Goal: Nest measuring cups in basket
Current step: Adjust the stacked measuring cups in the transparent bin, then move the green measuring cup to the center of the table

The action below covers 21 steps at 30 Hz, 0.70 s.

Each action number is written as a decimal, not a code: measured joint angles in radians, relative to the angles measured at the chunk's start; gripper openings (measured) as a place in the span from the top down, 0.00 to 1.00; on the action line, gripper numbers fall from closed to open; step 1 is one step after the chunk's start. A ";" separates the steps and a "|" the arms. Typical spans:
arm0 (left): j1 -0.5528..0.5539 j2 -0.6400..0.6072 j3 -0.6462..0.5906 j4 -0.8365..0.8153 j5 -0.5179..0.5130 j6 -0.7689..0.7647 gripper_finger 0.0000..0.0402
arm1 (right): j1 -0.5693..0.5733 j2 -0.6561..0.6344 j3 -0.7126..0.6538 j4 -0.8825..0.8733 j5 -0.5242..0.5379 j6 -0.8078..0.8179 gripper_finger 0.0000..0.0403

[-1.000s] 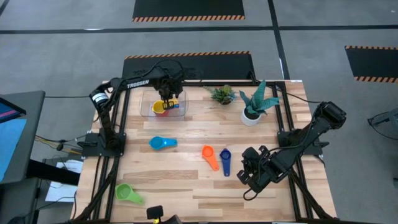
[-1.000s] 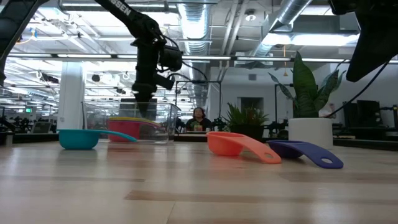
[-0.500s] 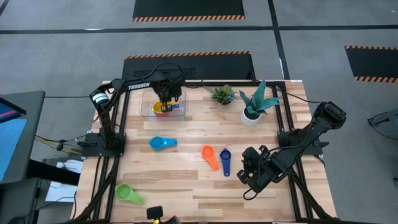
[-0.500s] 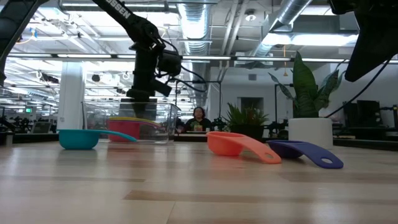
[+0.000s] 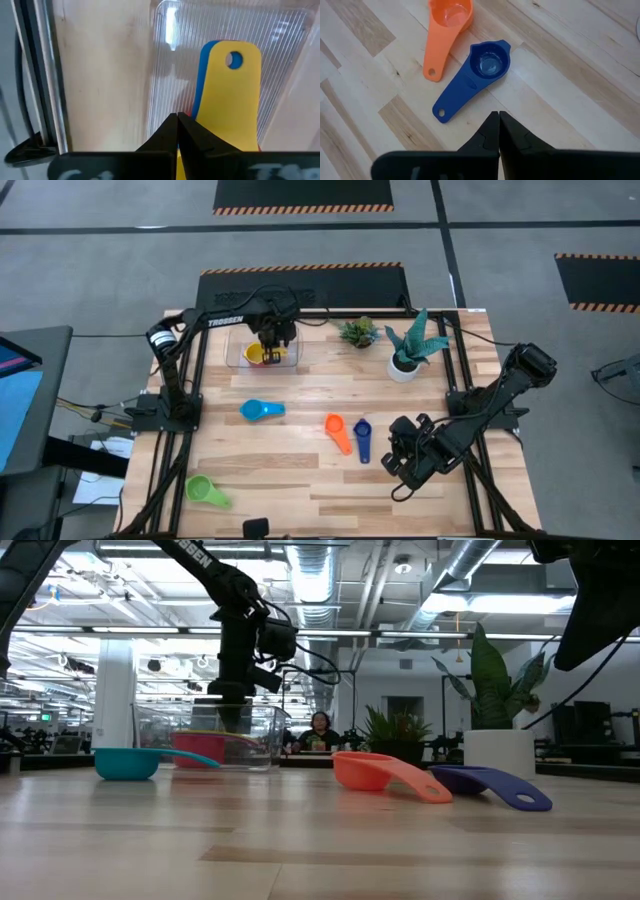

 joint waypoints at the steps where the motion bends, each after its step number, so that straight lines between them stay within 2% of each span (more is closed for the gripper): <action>1: -0.003 0.000 0.000 -0.001 -0.017 -0.002 1.00 | 0.000 0.000 0.000 0.000 0.000 0.000 0.96; 5: -0.010 -0.003 0.005 -0.011 -0.112 -0.021 1.00 | 0.000 0.000 0.000 0.000 0.000 0.000 0.95; 9: -0.019 -0.038 0.073 -0.094 -0.104 -0.065 1.00 | 0.000 0.000 0.000 0.004 0.000 0.000 0.95; 14: -0.063 -0.078 0.213 -0.423 -0.085 -0.218 1.00 | 0.000 0.000 0.000 0.008 0.001 0.000 0.95; 17: -0.093 -0.124 0.244 -0.581 0.009 -0.384 1.00 | -0.001 0.000 0.000 0.007 0.001 0.000 0.96; 21: -0.154 -0.231 0.183 -0.552 0.201 -0.554 1.00 | -0.008 0.000 0.000 0.007 0.001 0.000 0.94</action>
